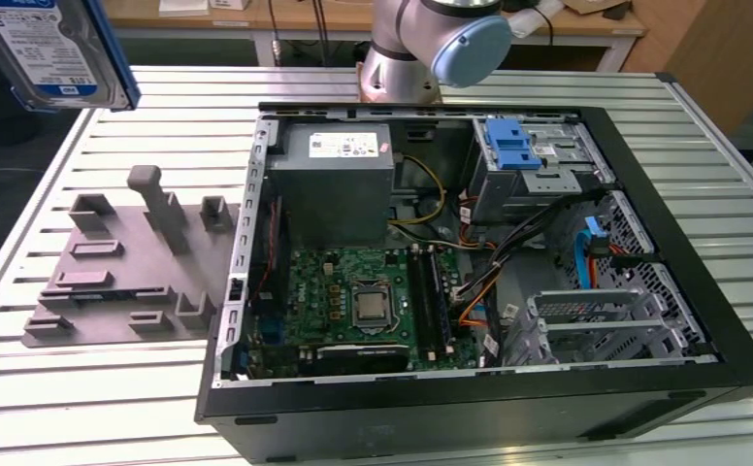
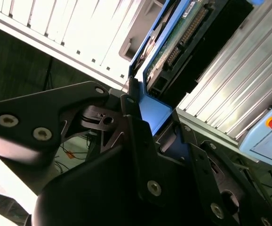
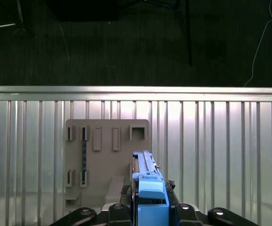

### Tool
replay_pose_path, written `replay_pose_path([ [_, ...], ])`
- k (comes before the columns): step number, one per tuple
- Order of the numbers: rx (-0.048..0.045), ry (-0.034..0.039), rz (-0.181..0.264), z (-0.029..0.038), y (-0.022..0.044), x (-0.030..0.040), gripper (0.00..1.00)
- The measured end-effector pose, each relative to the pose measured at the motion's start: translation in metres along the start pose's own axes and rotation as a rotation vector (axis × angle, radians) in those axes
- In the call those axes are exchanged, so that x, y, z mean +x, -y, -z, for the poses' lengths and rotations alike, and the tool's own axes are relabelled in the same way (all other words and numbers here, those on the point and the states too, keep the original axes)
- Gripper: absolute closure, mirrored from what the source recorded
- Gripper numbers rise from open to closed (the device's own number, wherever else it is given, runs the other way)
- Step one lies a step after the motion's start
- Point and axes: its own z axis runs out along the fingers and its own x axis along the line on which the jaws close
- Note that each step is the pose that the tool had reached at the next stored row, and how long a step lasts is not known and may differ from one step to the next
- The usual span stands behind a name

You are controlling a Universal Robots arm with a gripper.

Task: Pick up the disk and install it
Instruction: 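Pick up the disk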

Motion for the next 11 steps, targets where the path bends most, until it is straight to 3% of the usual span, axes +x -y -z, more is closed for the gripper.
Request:
replay_pose_path([
  [11, 0.0, 0.0, 0.0, 0.0001, 0.005, 0.0, 0.64],
])
